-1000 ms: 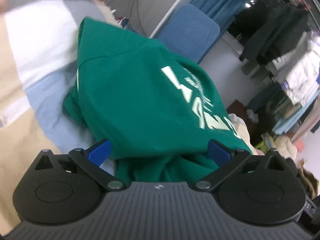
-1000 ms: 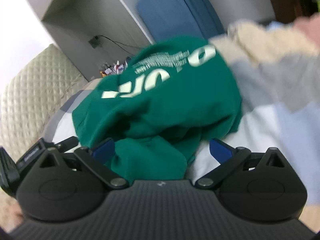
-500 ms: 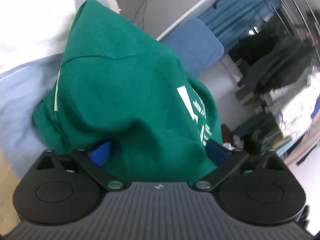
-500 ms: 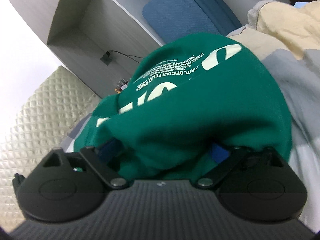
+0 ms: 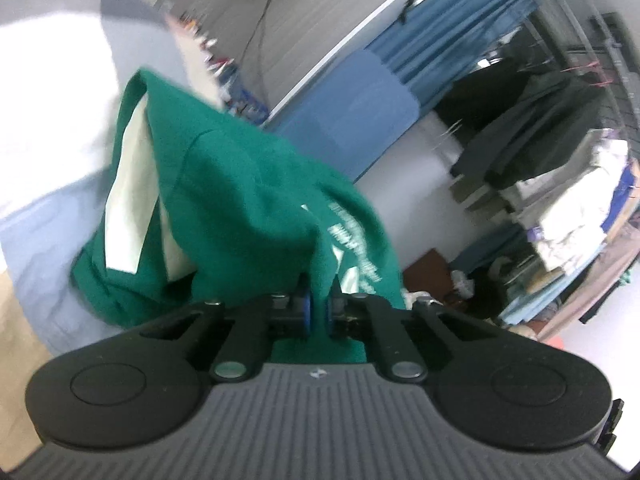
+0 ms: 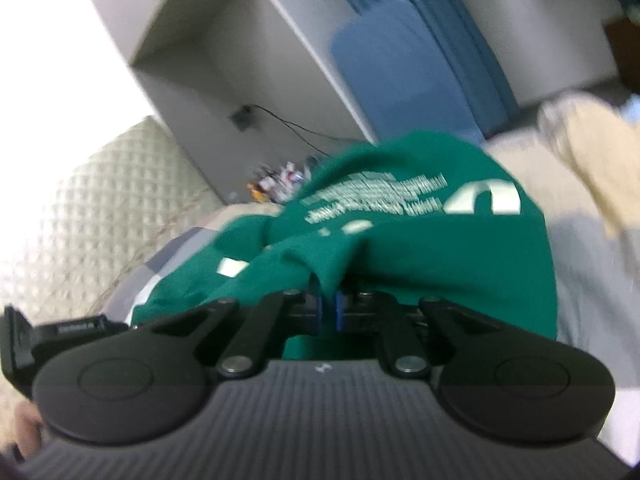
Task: Fold large clothes
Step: 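Lift the green hoodie up with both grippers and shake it out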
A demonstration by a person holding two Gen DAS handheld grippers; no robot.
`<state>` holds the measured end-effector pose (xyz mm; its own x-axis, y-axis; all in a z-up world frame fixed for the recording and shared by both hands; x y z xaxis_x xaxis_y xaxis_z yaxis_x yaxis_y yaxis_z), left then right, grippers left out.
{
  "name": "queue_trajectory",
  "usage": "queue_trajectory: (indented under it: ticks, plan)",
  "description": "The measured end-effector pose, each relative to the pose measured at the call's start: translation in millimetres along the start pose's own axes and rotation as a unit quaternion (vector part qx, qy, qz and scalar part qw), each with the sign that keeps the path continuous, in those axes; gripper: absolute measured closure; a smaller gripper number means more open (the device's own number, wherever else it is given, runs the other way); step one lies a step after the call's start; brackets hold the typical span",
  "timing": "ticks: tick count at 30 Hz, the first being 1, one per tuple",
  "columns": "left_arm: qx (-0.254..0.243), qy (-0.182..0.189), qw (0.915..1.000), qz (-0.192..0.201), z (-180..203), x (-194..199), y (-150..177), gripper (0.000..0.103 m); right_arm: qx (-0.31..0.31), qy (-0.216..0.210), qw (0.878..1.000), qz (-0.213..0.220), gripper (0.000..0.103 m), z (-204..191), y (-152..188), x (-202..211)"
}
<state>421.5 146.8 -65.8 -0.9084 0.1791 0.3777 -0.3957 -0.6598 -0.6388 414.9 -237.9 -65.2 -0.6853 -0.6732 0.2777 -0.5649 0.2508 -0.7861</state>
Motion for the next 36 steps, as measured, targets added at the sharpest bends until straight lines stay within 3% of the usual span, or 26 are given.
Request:
queue_trajectory:
  ticks: [10,16,20,24,27,30,36]
  plan:
    - [-0.027,0.042,0.9977,0.047,63,158,34,0.097,0.048,-0.057,0.995,0.069,0.095,-39,-16,115]
    - [-0.060,0.068,0.9939,0.063,102,269,87,0.097,0.067,-0.055,0.992,0.091,0.096,-63,-9,194]
    - [-0.082,0.070,0.9923,0.060,105,327,145,0.097,0.088,-0.058,0.990,0.094,0.096,-86,16,242]
    - [-0.079,0.047,0.9947,0.047,86,343,202,0.097,0.091,-0.036,0.994,0.055,0.096,-87,59,264]
    - [-0.046,0.014,0.9988,0.007,61,338,234,0.096,0.076,-0.009,0.997,0.020,0.096,-75,86,260]
    - [-0.063,-0.016,0.9979,-0.005,51,341,249,0.096,0.015,0.023,1.000,-0.011,0.096,-55,103,256]
    - [-0.045,-0.011,0.9986,-0.025,43,346,253,0.093,-0.040,0.060,0.997,-0.034,0.094,-30,122,256]
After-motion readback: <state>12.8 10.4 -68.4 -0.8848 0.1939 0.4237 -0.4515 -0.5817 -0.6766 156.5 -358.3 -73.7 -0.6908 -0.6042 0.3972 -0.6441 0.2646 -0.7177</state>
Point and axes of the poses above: each gripper's, at about its wrist camera, not at the fingertips, and x roughly against the way its jaws point, z to its right, y to its underside, the point moved 9 cm from there along -x, roughly the way its jaws point, and after that the axes turned 2 degrees about -y, right-handed, at the moved point
